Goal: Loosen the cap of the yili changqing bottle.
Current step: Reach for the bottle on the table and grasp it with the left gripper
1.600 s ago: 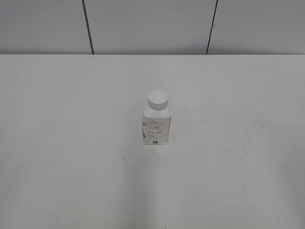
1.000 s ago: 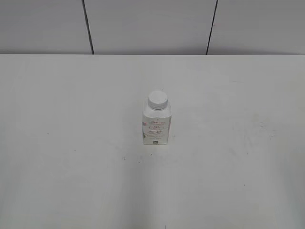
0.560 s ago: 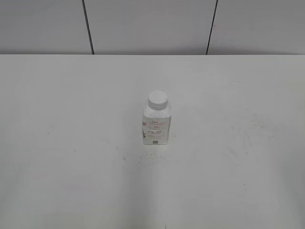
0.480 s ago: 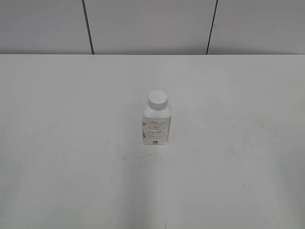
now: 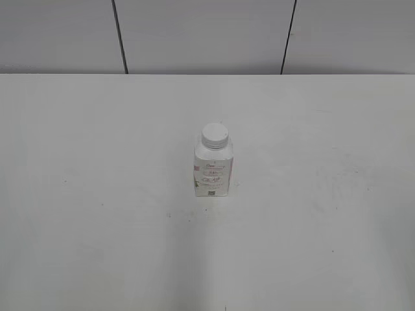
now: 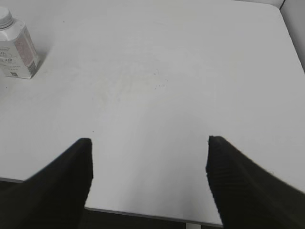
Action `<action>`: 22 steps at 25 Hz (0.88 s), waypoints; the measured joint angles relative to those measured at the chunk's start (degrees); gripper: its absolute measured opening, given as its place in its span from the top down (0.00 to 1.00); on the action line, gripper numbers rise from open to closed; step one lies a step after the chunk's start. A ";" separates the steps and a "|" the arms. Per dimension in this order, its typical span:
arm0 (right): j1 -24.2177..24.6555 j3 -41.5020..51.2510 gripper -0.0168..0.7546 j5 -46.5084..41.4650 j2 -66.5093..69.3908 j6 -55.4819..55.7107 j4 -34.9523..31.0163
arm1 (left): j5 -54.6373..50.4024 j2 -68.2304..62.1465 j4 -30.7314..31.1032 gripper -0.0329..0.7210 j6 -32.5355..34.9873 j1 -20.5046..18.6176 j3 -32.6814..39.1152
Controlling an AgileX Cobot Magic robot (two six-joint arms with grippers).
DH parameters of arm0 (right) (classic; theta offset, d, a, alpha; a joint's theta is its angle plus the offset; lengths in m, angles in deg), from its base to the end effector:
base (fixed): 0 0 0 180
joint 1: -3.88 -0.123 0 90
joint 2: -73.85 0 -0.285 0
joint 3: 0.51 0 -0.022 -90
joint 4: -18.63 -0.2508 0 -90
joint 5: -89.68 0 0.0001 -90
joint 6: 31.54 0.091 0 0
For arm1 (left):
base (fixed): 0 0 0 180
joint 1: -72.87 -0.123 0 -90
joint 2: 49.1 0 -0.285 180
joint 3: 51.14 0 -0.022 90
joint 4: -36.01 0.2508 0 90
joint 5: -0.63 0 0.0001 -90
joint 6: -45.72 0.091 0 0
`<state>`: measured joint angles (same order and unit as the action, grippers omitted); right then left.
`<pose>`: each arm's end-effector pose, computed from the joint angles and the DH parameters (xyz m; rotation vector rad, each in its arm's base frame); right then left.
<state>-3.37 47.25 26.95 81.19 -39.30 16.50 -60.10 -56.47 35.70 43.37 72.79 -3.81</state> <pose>-0.0095 0.0018 0.2784 -0.2715 2.0382 0.0390 -0.0085 -0.0004 0.2833 -0.0424 2.0143 -0.0317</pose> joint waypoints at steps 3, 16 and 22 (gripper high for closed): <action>0.00 0.00 0.22 0.00 0.00 0.00 0.00 | 0.05 0.00 0.31 0.64 0.00 0.00 0.00; 0.00 0.00 0.22 0.00 0.00 0.00 0.02 | 13.89 -1.45 1.51 0.64 0.00 0.00 -2.54; 0.00 0.00 0.22 0.04 0.00 0.00 0.07 | 24.05 -9.14 1.51 0.64 2.35 0.29 -2.54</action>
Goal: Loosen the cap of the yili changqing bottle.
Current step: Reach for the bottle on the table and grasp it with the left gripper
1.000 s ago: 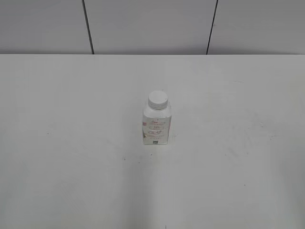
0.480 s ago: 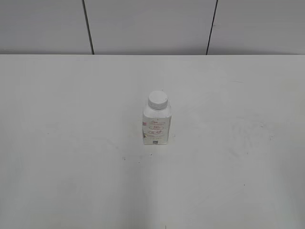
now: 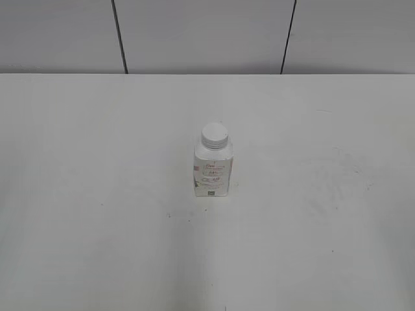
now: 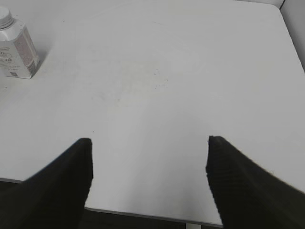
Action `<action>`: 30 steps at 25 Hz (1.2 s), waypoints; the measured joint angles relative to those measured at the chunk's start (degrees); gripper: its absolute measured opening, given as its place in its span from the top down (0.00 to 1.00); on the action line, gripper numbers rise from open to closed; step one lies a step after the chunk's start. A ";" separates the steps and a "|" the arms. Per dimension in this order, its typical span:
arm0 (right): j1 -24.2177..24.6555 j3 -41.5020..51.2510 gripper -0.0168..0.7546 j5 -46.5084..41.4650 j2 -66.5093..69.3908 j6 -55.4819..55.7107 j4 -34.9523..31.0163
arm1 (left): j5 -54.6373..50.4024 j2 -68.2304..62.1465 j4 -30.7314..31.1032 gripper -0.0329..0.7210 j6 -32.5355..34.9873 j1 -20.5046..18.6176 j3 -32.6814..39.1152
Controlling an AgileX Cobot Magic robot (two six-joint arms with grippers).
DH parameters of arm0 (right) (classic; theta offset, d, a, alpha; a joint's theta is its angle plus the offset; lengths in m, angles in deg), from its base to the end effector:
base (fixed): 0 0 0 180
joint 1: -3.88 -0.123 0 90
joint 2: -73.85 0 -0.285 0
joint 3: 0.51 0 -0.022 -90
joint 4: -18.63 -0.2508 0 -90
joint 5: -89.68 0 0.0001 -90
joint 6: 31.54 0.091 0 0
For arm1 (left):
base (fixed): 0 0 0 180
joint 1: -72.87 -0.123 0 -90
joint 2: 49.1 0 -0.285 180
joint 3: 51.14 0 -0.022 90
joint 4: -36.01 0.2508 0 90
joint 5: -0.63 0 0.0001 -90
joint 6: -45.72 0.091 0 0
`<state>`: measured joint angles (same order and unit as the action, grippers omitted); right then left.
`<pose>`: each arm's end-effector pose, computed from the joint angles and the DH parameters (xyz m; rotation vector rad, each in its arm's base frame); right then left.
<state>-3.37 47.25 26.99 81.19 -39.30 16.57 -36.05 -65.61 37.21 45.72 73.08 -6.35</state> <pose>-0.0094 0.0017 0.2785 -0.2713 2.0375 0.0375 0.0263 0.0010 0.3310 0.0082 1.7100 0.0205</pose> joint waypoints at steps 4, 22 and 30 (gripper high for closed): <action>0.00 0.00 0.22 0.00 0.00 0.00 0.00 | 7.93 -6.43 0.48 0.64 1.47 0.80 0.83; 0.00 0.00 0.22 0.00 0.00 0.00 0.01 | 44.68 -29.12 3.04 0.64 1.63 10.74 17.53; 0.00 0.00 0.22 0.00 0.00 0.00 0.07 | 65.07 -52.85 26.20 0.64 -12.86 10.74 17.60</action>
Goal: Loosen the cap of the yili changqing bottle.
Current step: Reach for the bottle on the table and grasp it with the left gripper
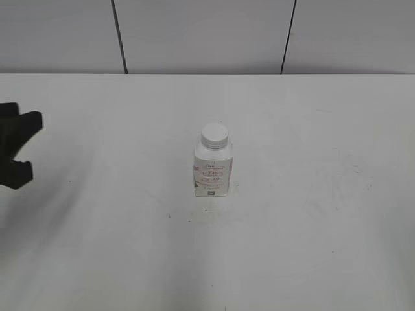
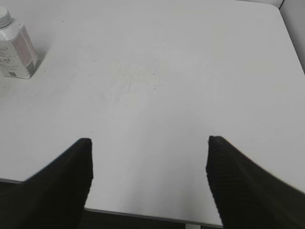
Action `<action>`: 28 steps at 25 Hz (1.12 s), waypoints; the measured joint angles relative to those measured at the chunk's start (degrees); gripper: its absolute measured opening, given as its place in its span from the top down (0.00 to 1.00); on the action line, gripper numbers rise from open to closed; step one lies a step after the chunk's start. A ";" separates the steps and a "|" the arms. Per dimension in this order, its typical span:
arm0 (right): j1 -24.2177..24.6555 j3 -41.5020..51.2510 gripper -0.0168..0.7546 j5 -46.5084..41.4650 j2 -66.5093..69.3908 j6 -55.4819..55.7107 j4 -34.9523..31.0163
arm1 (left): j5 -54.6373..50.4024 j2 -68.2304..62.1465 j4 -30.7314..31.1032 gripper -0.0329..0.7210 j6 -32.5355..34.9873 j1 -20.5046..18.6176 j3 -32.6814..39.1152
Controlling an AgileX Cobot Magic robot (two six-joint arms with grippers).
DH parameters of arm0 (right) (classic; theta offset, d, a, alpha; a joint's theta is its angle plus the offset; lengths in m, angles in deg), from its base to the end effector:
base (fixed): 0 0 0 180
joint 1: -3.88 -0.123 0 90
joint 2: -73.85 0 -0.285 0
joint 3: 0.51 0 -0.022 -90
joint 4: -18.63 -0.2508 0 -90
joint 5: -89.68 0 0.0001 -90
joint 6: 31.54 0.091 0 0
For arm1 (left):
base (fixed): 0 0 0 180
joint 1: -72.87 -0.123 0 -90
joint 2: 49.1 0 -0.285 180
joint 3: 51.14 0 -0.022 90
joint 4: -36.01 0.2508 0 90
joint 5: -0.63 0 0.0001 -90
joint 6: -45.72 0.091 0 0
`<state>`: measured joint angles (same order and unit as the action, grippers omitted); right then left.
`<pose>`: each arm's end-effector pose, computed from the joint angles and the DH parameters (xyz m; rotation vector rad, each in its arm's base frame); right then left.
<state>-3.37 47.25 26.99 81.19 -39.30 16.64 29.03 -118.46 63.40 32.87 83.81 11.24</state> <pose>-0.0094 0.0016 0.2785 -0.2712 2.0375 0.0361 0.1795 -0.0549 0.2144 0.5115 1.7770 -0.1955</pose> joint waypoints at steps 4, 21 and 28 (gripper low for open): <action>0.00 0.00 0.22 0.00 0.00 0.00 0.00 | 11.49 -10.53 6.62 0.64 -1.10 0.00 0.00; 0.00 0.00 0.22 0.00 0.00 0.00 0.00 | 34.87 -36.55 41.83 0.51 -1.48 -7.86 -12.07; 0.00 0.00 0.22 0.00 0.00 0.00 0.00 | 40.34 -44.80 47.97 0.10 -3.81 -7.86 -18.26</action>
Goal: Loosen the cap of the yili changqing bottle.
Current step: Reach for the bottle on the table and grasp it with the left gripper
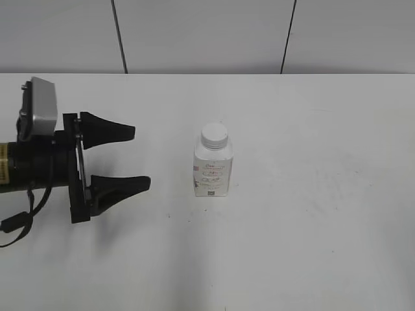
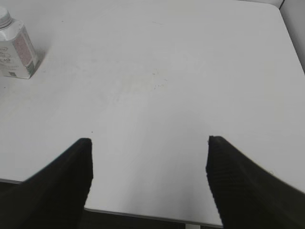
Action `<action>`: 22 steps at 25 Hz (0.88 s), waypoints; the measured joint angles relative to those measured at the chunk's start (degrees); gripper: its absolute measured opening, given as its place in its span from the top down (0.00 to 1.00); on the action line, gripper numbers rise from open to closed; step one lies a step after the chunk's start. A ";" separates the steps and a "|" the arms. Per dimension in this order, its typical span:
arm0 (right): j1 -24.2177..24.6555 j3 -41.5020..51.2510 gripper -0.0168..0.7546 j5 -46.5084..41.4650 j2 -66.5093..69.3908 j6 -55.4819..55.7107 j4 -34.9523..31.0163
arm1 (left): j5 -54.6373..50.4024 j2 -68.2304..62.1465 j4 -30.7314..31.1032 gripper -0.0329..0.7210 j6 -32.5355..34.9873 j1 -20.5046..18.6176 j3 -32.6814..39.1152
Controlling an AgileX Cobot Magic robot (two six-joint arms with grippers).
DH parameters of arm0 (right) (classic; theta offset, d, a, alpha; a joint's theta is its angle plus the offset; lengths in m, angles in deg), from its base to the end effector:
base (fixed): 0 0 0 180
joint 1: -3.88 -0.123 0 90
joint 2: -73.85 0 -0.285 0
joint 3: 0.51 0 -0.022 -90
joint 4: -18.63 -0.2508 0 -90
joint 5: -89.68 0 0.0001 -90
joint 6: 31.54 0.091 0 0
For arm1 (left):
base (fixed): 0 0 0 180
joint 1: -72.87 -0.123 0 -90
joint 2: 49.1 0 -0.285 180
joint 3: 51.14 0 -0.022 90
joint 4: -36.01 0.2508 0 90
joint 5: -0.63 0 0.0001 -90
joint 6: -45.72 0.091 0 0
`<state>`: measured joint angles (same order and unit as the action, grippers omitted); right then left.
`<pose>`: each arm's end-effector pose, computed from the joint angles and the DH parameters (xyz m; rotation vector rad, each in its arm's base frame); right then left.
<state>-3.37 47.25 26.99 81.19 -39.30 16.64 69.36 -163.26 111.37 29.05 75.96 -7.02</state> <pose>-0.0094 0.0016 0.2785 -0.2712 2.0375 0.0361 0.2573 -0.0960 0.1354 1.1807 1.4913 -0.8098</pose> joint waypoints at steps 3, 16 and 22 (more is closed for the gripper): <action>0.00 0.00 0.22 0.00 0.00 0.00 0.00 | 0.22 -4.47 4.58 0.09 -3.26 0.00 -4.91; 0.00 0.00 0.22 0.00 0.00 0.00 0.00 | 0.24 -18.77 7.97 0.11 -9.43 4.39 -21.49; 0.00 0.00 0.22 0.00 0.00 0.00 0.00 | 0.24 -23.35 7.82 0.12 -9.81 6.91 -27.10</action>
<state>-3.37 47.25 26.99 81.19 -39.30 16.64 69.61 -186.62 119.19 19.24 82.87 -34.11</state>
